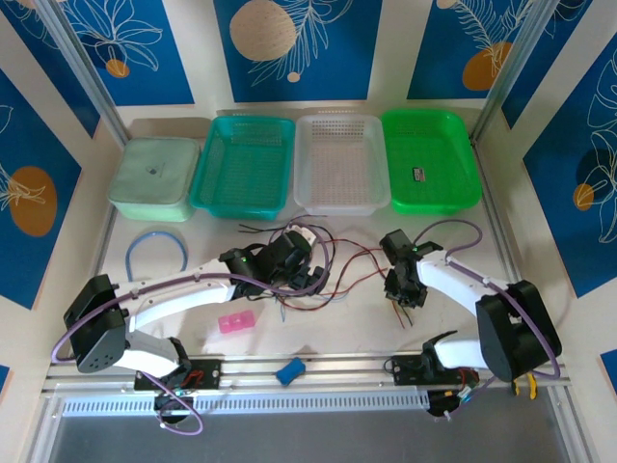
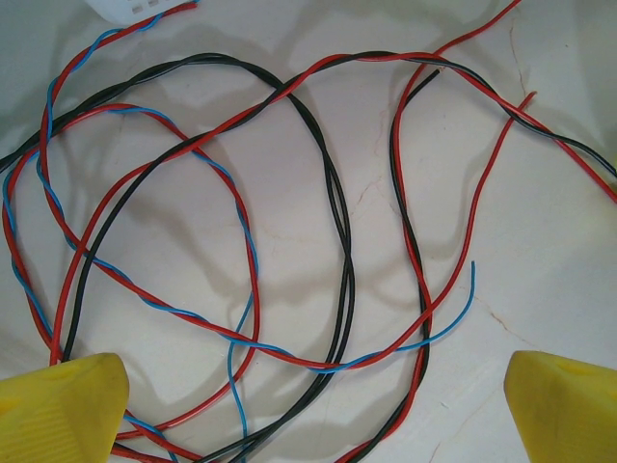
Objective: Untangle the cables
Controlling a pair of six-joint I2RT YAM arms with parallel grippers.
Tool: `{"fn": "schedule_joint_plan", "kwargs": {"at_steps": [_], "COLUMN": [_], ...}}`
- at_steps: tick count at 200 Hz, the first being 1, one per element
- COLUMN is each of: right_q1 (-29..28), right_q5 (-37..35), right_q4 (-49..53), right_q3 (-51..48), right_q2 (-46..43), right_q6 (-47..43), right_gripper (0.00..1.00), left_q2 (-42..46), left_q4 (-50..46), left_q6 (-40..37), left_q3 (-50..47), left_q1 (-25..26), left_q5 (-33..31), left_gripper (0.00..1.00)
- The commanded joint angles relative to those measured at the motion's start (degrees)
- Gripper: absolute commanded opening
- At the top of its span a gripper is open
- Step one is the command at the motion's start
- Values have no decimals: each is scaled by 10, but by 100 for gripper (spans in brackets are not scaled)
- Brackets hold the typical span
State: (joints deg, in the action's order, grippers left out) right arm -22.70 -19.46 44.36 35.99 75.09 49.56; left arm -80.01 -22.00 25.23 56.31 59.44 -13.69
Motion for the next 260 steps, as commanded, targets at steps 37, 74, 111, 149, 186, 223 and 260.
{"fn": "schedule_joint_plan", "kwargs": {"at_steps": [37, 74, 111, 149, 186, 223, 260], "right_q1": [1, 2, 14, 23, 31, 26, 16], "right_q5": [28, 31, 50, 75, 95, 110, 114], "right_q4": [5, 4, -2, -14, -37, -22, 43], "right_q3": [27, 35, 28, 24, 3, 23, 79], "right_q2": [32, 51, 49, 47, 6, -24, -94], "right_q6": [-28, -35, -42, -56, -56, -48, -51], "right_gripper": [29, 27, 22, 13, 0, 0, 0], "left_q2": [-3, -1, 0, 2, 19, 51, 74], "left_q4": [-19, -24, -24, -30, -72, -107, -141], "left_q6": [6, 9, 13, 17, -13, -13, 11], "left_q3": [23, 23, 24, 24, 39, 56, 79], "left_q1": [6, 6, 6, 6, 6, 6, 6], "left_q5": [8, 9, 10, 14, 4, -3, 9], "left_gripper": [100, 100, 100, 100, 99, 100, 100]}}
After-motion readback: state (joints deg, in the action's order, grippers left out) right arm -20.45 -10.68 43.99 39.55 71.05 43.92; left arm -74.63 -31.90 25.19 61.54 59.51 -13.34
